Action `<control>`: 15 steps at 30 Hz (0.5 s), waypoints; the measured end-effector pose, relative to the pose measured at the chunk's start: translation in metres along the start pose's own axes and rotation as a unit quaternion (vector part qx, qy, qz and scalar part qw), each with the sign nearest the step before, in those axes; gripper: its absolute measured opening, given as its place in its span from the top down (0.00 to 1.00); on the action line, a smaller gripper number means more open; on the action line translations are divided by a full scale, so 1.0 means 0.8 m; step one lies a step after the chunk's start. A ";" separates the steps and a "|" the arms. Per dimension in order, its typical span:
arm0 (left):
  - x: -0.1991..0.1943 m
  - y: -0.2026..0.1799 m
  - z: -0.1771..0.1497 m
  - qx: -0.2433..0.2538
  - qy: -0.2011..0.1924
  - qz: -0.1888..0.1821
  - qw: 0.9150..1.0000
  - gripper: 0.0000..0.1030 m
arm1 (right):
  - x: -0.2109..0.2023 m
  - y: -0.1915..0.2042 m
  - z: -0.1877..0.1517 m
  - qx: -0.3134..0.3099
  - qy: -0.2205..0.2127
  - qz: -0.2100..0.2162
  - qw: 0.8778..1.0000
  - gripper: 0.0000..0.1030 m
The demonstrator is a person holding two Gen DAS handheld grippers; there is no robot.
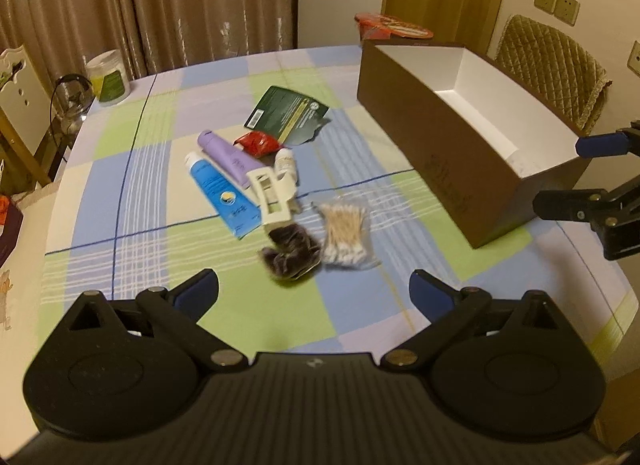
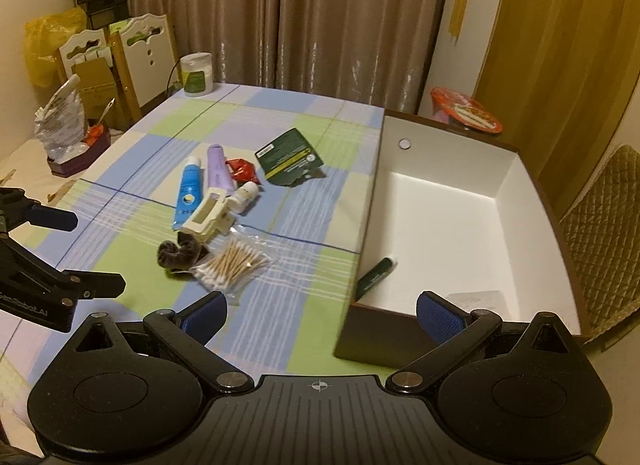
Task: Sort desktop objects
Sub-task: 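Withdraw both tools from the brown box back toward the remaining items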
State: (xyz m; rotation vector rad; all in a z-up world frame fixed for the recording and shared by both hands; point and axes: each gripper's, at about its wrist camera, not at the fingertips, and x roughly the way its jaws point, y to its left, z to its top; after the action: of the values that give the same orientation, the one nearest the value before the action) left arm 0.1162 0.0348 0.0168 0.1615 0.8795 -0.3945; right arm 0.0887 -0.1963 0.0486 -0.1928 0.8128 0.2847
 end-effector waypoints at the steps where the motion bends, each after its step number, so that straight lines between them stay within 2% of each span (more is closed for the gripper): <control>1: 0.000 0.002 -0.002 0.001 0.003 0.000 1.000 0.03 | 0.002 0.003 0.000 0.000 0.002 0.001 1.000 0.00; 15: 0.019 0.024 -0.019 0.002 0.033 -0.008 0.999 0.03 | 0.016 0.027 -0.006 0.006 0.026 0.016 1.000 0.00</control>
State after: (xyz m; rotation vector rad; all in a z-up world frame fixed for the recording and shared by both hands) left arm 0.1215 0.0525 -0.0052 0.1728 0.9446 -0.4071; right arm 0.0866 -0.1748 0.0343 -0.1764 0.8692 0.3063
